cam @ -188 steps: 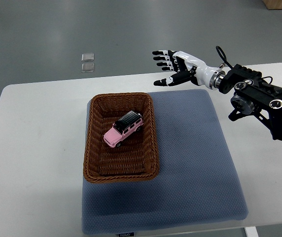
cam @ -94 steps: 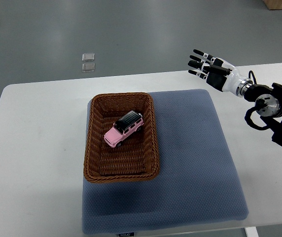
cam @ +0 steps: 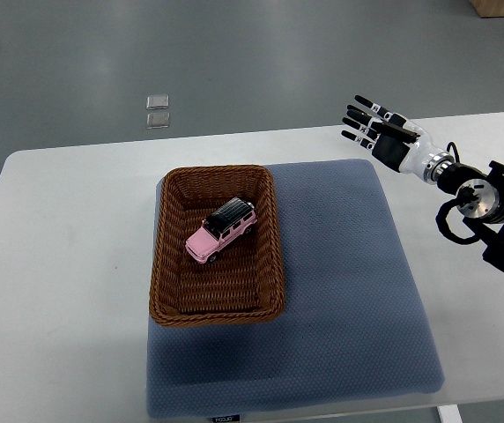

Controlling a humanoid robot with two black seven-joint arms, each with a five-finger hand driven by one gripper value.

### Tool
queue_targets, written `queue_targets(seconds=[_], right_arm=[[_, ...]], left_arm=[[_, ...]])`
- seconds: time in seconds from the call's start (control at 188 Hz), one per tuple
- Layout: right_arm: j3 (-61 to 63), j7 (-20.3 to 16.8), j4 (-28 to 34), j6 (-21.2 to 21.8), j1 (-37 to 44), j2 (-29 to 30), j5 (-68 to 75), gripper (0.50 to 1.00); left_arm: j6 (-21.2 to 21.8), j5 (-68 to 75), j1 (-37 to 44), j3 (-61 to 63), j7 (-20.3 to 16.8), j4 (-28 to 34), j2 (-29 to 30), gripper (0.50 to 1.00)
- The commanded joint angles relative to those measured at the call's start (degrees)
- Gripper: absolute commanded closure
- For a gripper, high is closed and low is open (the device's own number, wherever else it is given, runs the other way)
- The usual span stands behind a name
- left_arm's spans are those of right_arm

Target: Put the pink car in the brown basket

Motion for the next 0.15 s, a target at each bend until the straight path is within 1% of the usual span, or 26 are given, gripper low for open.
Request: queue_targets(seconds=[0.0, 0.149], right_arm=[[-0.1, 0.0, 0.1, 0.2, 0.0, 0.6, -0.6, 0.587], [0.0, 0.0, 0.1, 0.6, -0.2, 0.9, -0.7, 0.587]], left_arm=[[0.0, 0.0, 0.0, 0.0, 0.0, 0.0, 0.0, 0.500], [0.0, 0.0, 0.0, 0.0, 0.0, 0.0, 0.0, 0.500]])
